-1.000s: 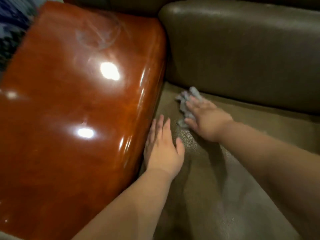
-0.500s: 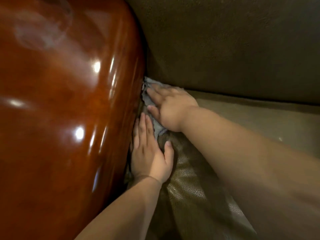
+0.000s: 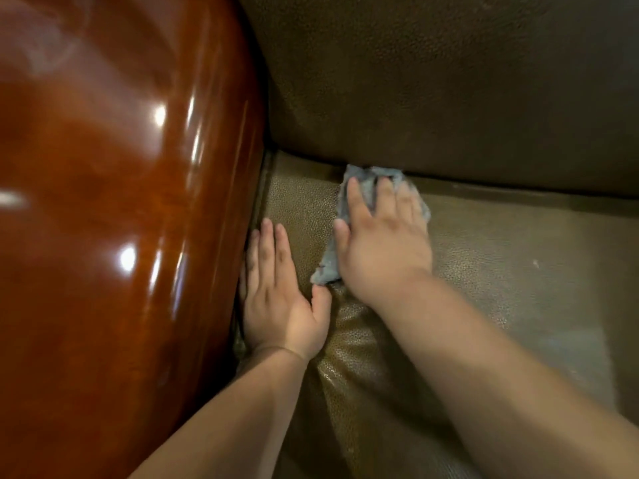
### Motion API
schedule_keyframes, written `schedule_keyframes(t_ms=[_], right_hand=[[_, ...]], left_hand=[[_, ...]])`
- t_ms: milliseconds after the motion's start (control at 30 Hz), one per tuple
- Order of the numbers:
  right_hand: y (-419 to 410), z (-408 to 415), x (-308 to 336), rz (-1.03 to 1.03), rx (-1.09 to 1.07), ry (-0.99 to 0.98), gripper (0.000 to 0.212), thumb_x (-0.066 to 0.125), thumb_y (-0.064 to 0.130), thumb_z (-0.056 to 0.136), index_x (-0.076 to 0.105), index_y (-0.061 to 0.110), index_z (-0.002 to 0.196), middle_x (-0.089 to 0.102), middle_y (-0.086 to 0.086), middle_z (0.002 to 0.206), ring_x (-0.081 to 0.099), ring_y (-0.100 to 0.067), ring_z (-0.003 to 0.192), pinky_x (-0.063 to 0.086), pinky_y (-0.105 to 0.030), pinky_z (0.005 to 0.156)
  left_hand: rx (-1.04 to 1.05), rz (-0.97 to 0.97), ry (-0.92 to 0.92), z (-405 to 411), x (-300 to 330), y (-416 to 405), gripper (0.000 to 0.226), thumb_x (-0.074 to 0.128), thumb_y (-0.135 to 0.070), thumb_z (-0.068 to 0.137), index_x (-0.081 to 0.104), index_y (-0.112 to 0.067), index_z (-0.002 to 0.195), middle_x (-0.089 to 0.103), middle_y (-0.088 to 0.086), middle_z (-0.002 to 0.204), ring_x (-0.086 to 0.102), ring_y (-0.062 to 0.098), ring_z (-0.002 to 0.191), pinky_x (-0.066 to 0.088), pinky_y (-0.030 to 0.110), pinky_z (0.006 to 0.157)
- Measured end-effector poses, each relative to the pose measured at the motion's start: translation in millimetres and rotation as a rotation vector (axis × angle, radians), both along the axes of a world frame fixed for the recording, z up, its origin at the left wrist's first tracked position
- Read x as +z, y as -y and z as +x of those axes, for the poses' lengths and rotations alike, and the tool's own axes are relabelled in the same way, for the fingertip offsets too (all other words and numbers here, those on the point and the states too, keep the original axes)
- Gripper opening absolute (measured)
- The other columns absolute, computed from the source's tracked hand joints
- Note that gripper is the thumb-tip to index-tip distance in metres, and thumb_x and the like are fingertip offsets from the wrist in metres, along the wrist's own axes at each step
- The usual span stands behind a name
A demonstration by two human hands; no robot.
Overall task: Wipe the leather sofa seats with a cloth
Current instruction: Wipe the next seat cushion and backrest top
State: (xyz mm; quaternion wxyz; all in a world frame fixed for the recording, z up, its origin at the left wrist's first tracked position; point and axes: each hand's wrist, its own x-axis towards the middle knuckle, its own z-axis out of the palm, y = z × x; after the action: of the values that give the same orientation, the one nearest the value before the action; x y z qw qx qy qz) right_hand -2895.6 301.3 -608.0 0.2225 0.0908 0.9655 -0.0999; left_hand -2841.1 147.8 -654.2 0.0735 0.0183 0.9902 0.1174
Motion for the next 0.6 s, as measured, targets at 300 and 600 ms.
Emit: schedule_keyframes(t_ms=[300,600], right_hand=[[-164.5,72.0,3.3,0.077,-0.110,-0.045,0.075,0.009,0.056,0.102,0.026,0.017,0.163,0.030,-0.010,0.168,0.022,-0.032,0.156,0.011,-0.043,0.130],[2.4,59.6,1.3,-0.168,0.287,-0.167,0.065,0.024,0.047,0.107,0.019,0.020,0.165,0.014,-0.003,0.173,-0.001,-0.026,0.160,-0.008,-0.040,0.127]], left_hand=[[0.016,0.034,-0.054,-1.3,1.0,-0.6,0.089,0.036,-0.052,0.091,0.016,-0.012,0.168,0.008,0.003,0.177,0.007,0.022,0.162,0.006,0.040,0.132],[0.010,0.014,-0.064,-3.9,-1.2,3.5,0.088,0.036,-0.048,0.090,0.022,-0.008,0.166,0.014,0.008,0.176,0.013,0.028,0.161,0.009,0.042,0.132]])
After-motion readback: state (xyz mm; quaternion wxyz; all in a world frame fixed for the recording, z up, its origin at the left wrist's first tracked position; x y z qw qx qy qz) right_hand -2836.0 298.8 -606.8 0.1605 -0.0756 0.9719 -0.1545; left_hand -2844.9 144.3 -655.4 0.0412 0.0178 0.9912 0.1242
